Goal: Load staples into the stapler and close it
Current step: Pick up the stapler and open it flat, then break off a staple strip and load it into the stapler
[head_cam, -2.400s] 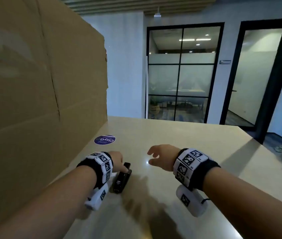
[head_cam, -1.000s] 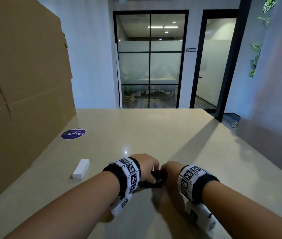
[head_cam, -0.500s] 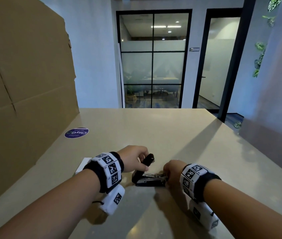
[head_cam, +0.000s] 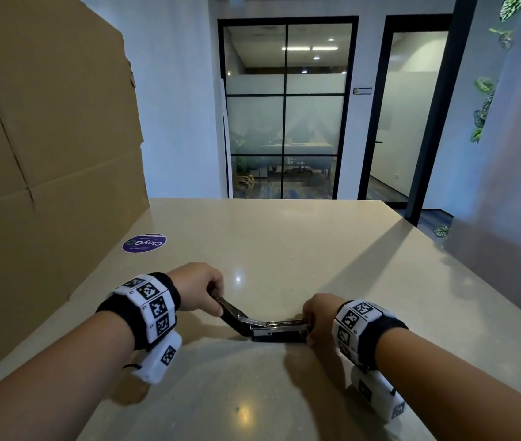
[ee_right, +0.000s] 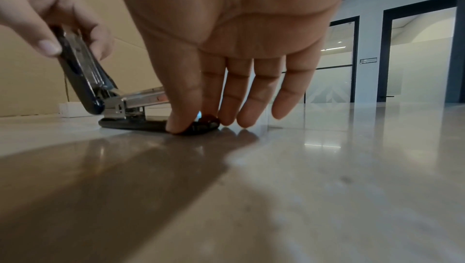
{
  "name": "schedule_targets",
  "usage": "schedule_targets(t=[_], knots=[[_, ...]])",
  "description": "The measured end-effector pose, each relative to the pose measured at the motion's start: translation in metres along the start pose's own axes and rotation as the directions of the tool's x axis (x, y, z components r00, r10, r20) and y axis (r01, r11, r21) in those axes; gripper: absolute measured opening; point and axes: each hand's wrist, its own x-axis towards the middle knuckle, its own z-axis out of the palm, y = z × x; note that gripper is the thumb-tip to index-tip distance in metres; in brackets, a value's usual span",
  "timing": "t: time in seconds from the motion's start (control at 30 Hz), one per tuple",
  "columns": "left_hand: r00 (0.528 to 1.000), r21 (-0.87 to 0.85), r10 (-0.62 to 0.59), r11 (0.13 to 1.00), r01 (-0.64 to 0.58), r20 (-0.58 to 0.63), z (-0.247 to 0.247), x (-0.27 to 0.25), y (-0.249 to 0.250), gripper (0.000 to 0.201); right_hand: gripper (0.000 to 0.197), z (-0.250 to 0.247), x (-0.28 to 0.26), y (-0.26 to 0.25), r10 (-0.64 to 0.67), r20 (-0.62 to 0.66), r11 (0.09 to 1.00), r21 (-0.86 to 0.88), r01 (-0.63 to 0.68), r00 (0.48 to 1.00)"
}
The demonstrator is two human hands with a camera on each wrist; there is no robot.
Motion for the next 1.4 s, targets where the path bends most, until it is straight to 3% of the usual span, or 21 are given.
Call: schedule_targets(t=[0.33, 0.53, 0.67, 0.77, 0.9, 0.97, 1.13, 1.3, 1.4], knots=[[0.969, 0.245, -0.156, 0.964, 0.107, 0.192, 0.024, -0.001, -0.01, 0.035, 0.031, -0.003, -0.002, -0.005, -0.006, -0.005, 0.999, -0.041, 0.006, 1.0], [0.969, 0.2, -0.161, 0.972, 0.123, 0.187, 0.024, 0.0, -0.015, 0.036, 0.032, -0.003, -0.003, -0.004, 0.0, 0.004, 1.0, -0.023, 0.001, 1.0], [0.976, 0.176, -0.213, 0.963, 0.203, 0.038, 0.009, 0.003, -0.034, 0.029, 0.032, -0.005, -0.005, -0.005, -0.001, 0.013, 1.0, -0.029, 0.001, 1.0], [0.939, 0.22, -0.335, 0.913, 0.345, -0.084, -0.003, 0.003, -0.055, 0.029, 0.033, -0.005, -0.006, -0.006, 0.003, 0.016, 1.0, -0.027, -0.002, 1.0], [0.857, 0.284, -0.514, 0.821, 0.495, -0.008, -0.001, 0.004, -0.074, 0.065, 0.03, -0.004, -0.007, -0.007, 0.011, 0.005, 0.999, -0.033, -0.011, 1.0], [0.837, 0.3, -0.547, 0.8, 0.52, 0.007, 0.003, 0.007, -0.078, 0.071, 0.03, -0.004, -0.006, -0.008, 0.013, 0.003, 0.999, -0.04, -0.013, 1.0], [0.862, 0.372, -0.507, 0.795, 0.478, -0.023, 0.014, 0.014, -0.065, 0.032, 0.03, -0.005, -0.008, -0.006, 0.003, 0.018, 1.0, -0.03, -0.002, 1.0], [0.912, 0.283, -0.408, 0.881, 0.379, 0.048, 0.014, 0.023, -0.042, 0.022, 0.039, -0.01, -0.012, -0.003, 0.005, 0.061, 1.0, 0.023, -0.006, 0.998], [0.934, 0.232, -0.353, 0.914, 0.331, 0.055, 0.015, 0.037, -0.027, 0.033, 0.039, -0.017, -0.014, -0.002, 0.006, 0.025, 0.998, 0.061, -0.008, 1.0]])
